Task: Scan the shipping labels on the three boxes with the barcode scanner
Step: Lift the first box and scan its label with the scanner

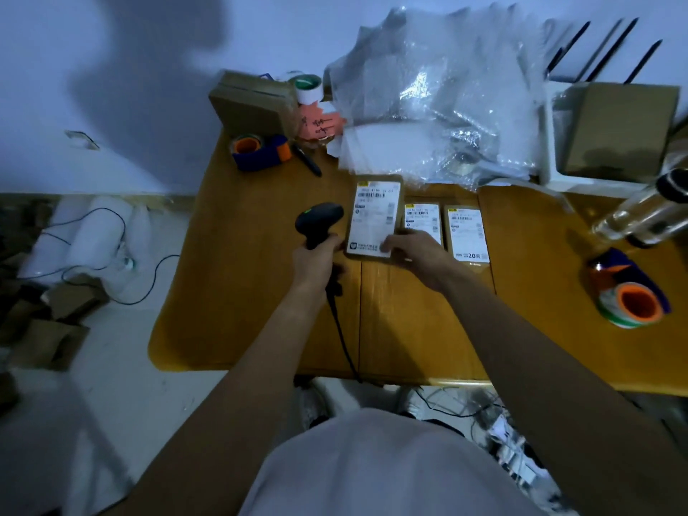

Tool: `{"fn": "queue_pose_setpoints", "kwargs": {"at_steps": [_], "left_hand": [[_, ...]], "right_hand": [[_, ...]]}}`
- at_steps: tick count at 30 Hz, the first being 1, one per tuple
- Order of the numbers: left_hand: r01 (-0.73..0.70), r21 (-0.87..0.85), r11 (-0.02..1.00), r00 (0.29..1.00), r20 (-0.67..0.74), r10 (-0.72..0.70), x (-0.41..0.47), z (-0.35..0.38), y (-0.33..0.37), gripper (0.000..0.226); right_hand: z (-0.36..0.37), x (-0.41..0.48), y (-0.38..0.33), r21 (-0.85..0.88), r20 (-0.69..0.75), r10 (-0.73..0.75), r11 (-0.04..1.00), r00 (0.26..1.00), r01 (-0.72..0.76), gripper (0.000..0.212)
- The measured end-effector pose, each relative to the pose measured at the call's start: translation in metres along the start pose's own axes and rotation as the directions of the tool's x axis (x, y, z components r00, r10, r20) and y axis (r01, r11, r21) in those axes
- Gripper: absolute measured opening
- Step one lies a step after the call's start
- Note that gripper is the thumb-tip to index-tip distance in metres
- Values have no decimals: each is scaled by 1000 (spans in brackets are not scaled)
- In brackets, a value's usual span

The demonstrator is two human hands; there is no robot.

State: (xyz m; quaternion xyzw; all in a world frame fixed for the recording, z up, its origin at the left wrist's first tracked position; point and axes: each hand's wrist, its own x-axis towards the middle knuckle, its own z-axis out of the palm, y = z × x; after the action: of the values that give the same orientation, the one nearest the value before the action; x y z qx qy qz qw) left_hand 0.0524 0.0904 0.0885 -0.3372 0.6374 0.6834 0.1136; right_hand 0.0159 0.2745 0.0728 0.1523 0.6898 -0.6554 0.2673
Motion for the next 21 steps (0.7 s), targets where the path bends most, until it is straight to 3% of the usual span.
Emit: {"fn": "queue_pose_setpoints", "kwargs": {"at_steps": [4,7,9,21], "left_hand": [[-30,-45,999,999,43,32,-16,4,6,13],[-53,-24,998,995,79,55,-22,1,5,13],[-66,2,998,991,115,65,-22,-3,3,15],[-155,80,985,957,261,129,-32,-18,-1,8]], "right_hand": [[7,-6,-9,80,-46,-63,995,997,66,27],[7,-9,-3,86,-69,-51,995,996,57,63],[4,-12,4,114,-64,-44,992,997,51,71],[-1,-17,36,218,-70,-14,976,997,29,56]]}}
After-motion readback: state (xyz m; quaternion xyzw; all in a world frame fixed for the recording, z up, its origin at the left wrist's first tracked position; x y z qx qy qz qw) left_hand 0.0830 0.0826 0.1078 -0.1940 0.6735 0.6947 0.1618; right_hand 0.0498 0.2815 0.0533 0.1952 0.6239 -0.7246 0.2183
